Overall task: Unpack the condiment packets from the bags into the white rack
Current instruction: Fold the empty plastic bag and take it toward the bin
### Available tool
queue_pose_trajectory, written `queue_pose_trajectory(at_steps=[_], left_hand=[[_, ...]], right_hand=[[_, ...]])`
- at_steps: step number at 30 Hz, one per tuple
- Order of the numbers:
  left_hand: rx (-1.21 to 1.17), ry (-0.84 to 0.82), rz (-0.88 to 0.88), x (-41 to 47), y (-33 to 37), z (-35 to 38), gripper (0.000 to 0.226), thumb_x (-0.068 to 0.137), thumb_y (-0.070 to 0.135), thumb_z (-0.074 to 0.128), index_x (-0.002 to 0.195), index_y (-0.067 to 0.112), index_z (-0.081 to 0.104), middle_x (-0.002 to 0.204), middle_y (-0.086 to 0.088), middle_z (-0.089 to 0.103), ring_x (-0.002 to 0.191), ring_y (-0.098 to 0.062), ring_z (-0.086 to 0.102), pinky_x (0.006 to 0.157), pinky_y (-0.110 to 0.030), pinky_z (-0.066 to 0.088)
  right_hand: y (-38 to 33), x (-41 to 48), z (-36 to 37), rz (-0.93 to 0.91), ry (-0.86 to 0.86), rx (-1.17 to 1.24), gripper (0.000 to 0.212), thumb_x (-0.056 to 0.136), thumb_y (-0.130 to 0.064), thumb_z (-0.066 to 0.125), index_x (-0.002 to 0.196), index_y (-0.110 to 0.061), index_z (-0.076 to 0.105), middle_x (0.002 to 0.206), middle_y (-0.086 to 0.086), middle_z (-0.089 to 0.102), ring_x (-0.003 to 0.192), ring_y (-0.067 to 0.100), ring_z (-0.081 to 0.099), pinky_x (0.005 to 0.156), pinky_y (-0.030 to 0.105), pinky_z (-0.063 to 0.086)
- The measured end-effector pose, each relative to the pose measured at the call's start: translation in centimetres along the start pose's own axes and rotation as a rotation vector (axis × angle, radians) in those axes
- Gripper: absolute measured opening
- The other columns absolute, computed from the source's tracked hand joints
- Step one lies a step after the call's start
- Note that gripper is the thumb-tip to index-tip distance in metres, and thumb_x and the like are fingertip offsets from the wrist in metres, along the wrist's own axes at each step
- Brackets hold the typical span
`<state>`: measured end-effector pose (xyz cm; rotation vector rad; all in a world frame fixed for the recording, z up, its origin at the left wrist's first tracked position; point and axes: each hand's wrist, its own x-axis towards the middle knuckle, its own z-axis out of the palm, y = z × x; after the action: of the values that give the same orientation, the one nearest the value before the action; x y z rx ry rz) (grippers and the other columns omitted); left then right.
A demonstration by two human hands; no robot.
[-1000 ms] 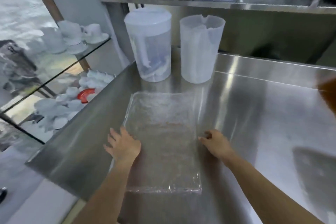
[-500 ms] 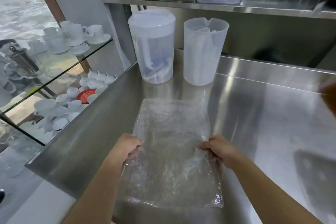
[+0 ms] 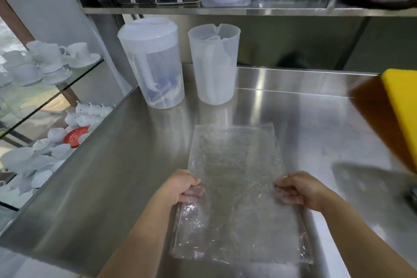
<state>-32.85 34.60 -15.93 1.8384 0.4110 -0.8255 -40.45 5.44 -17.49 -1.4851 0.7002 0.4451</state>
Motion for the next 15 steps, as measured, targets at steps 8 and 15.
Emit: queue_pose_trajectory(at_steps=[8,15], left_hand=[[0.146,-0.185,-0.004,-0.1,0.5,1.6,0.021,0.084,0.024,0.067,0.088,0.004,0.060,0.081,-0.015,0.073,0.062,-0.020,0.069,0.059,-0.033,0.060],[0.106,-0.075,0.121,0.7,1.3,3.5,0.010,0.090,0.005,0.054,0.081,0.003,0.056,0.056,-0.011,0.067,0.043,-0.015,0.064,0.041,-0.027,0.055]], right_hand=[[2.5,-2.2,-4.8,0.049,-0.043,0.113,0.009,0.084,-0.007,0.057,0.087,-0.001,0.063,0.075,0.017,0.071,0.061,0.024,0.069,0.064,0.040,0.057],[2.8,-2.4,-4.9,0.037,0.021,0.135,0.008,0.085,-0.001,0.055,0.081,0.000,0.061,0.060,0.017,0.069,0.053,0.023,0.068,0.063,0.040,0.058]])
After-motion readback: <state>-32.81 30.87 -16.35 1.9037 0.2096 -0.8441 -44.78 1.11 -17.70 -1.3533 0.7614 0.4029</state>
